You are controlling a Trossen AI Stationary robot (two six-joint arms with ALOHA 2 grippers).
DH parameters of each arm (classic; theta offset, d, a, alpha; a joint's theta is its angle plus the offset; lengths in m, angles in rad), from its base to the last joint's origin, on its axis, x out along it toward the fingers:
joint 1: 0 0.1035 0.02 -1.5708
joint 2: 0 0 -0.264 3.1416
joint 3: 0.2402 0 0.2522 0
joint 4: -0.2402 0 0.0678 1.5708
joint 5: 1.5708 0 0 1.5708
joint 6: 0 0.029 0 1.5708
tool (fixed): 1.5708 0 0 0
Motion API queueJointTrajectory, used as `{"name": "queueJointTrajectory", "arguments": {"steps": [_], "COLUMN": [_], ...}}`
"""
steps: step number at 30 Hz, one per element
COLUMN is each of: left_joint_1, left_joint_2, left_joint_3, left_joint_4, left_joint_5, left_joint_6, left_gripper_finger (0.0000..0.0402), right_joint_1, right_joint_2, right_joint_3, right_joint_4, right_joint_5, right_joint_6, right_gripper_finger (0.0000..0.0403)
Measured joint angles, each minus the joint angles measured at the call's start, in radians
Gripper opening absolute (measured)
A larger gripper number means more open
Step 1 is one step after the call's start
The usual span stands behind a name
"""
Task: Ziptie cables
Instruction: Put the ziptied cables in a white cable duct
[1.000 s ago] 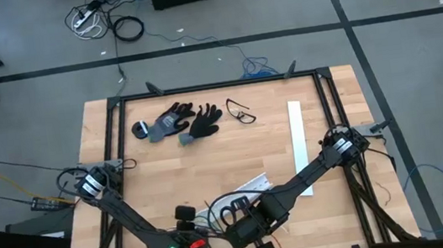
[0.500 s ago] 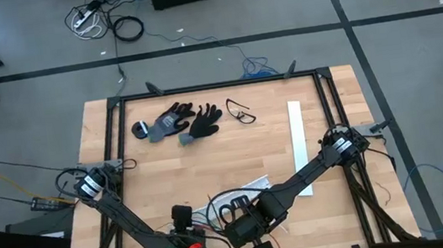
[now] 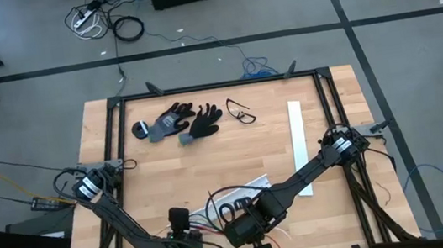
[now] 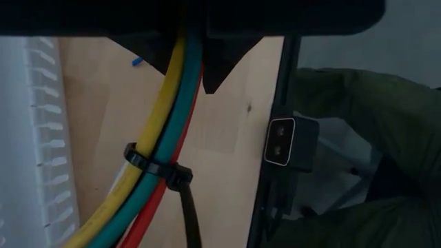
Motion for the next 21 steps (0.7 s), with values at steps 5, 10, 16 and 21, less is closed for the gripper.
{"name": "queueJointTrajectory", "arguments": {"steps": [5, 10, 16, 21], "left_joint_1": [0.001, 0.001, -0.007, -0.018], "left_joint_2": [0.0, -0.001, -0.001, -0.002], "left_joint_3": [0.0, 0.0, 0.003, 0.018], "left_joint_4": [0.0, -0.007, -0.026, -0.06], "left_joint_5": [-0.042, -0.066, -0.027, -0.029], "left_joint_6": [0.0, -0.041, -0.074, -0.103], "left_gripper_finger": [0.0185, 0.0188, 0.0188, 0.0188], "right_joint_1": [0.0, -0.005, -0.011, -0.035], "right_joint_2": [0.0, 0.0, 0.0, 0.0], "right_joint_3": [-0.027, -0.064, -0.066, -0.066], "right_joint_4": [0.011, 0.042, 0.044, 0.043], "right_joint_5": [-0.022, -0.047, -0.068, -0.113], "right_joint_6": [0.015, 0.024, 0.044, 0.068], "right_gripper_finger": [0.0006, 0.0006, 0.0006, 0.0006]}}
